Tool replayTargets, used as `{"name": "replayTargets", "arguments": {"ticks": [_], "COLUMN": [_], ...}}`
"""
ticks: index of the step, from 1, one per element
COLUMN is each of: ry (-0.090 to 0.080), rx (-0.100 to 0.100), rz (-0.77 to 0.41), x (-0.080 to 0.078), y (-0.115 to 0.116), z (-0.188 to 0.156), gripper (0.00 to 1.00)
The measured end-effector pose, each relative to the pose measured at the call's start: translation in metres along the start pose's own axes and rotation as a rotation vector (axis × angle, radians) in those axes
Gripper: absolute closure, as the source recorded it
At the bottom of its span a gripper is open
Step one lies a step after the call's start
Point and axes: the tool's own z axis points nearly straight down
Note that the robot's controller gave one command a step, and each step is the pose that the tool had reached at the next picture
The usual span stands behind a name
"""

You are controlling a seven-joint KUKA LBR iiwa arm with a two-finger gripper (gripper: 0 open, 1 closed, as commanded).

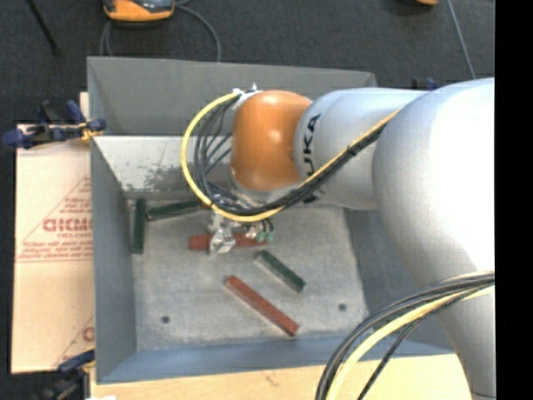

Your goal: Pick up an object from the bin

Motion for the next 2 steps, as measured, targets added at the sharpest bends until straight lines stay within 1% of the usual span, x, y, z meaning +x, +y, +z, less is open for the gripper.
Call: {"name": "replayTargets", "arguments": {"ticks": [1,2], "ry": [0.000,-0.007], "rx": [0.000,0.002], "rz": [0.000,-0.060], "x": [0.000,-0.023], "y": [0.000,-0.007], "z": [0.000,-0.150], "gripper": [1.00,1.00]}}
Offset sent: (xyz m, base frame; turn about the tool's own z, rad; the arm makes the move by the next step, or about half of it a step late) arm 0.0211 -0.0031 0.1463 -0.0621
